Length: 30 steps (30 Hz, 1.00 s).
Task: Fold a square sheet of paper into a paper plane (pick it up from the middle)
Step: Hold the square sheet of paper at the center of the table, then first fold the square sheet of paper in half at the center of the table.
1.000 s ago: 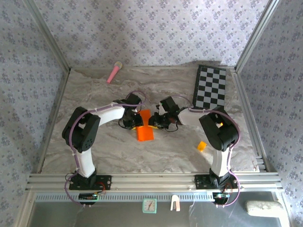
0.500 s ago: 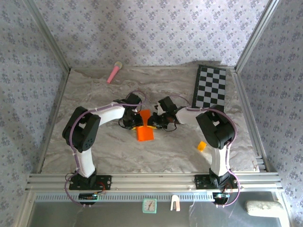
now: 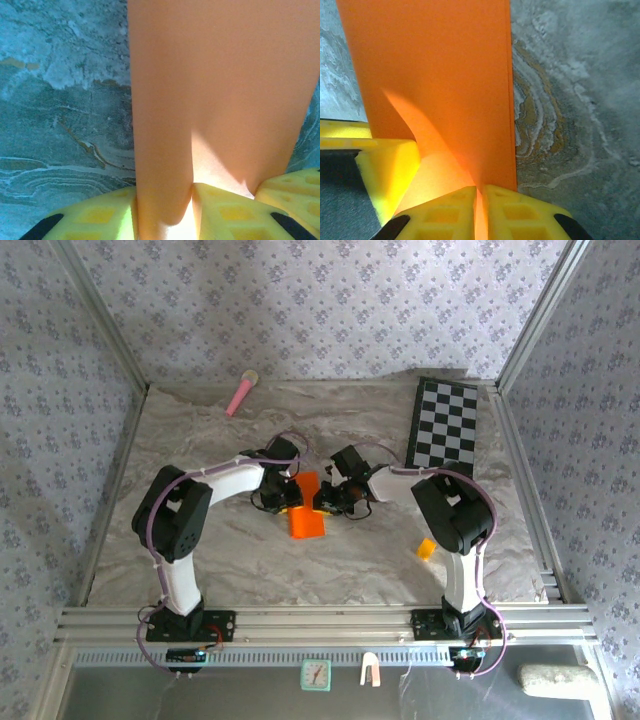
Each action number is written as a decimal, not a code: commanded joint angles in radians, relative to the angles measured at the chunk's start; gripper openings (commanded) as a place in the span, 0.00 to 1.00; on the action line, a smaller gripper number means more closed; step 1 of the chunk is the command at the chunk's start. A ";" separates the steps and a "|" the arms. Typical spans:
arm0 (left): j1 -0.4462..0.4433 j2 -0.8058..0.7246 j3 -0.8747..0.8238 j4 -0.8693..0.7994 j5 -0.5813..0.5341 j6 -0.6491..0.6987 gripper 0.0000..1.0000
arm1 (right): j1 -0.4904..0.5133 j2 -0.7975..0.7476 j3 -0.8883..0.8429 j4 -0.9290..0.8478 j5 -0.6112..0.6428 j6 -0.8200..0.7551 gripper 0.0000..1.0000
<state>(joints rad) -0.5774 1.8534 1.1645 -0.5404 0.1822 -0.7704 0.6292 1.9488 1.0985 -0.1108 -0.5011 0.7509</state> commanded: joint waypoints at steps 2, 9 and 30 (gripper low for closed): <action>0.006 -0.079 0.014 -0.065 -0.096 -0.007 0.37 | 0.006 0.063 -0.014 -0.143 0.116 -0.021 0.12; 0.012 -0.195 0.037 -0.057 -0.042 0.035 0.37 | 0.013 0.087 0.002 -0.204 0.183 -0.035 0.10; 0.004 0.035 0.059 0.054 0.241 0.029 0.10 | 0.028 0.124 0.062 -0.313 0.248 -0.028 0.08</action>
<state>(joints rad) -0.5697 1.8694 1.2018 -0.4858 0.3996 -0.7521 0.6537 1.9778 1.1961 -0.2699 -0.4187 0.7391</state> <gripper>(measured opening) 0.101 0.084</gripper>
